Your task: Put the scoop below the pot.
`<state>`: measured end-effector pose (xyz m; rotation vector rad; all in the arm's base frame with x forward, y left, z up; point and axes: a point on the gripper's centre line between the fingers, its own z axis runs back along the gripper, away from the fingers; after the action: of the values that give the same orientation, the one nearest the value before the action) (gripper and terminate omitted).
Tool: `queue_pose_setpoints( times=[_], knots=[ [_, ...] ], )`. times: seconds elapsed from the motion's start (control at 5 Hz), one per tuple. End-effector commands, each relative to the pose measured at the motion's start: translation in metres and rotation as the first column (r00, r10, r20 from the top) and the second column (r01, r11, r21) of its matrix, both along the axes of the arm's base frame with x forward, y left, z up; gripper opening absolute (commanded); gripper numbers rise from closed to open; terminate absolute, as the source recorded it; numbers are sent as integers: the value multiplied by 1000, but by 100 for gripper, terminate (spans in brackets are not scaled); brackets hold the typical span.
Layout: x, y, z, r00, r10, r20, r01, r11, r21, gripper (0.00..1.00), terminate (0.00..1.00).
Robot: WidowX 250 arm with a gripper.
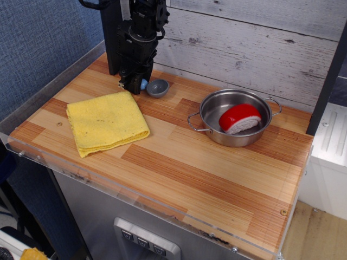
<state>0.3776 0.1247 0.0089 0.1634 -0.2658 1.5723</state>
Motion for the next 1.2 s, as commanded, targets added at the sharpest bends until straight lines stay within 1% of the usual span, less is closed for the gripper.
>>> queue_pose_setpoints(
  times=[0.0,0.2,0.4,0.6,0.8,1.0],
  knots=[
    [-12,7,43,994,-53,91,56,998,-25,0,0],
    [-18,12,74,983,-124,136,128,992,-22,0,0],
    [-25,12,96,963,-205,174,211,977,-20,0,0],
    [-40,5,117,928,-313,202,322,947,-8,0,0],
    [-58,-17,132,863,-462,204,465,885,36,0,0],
    [-74,-53,134,787,-587,192,591,806,44,0,0]
  ],
)
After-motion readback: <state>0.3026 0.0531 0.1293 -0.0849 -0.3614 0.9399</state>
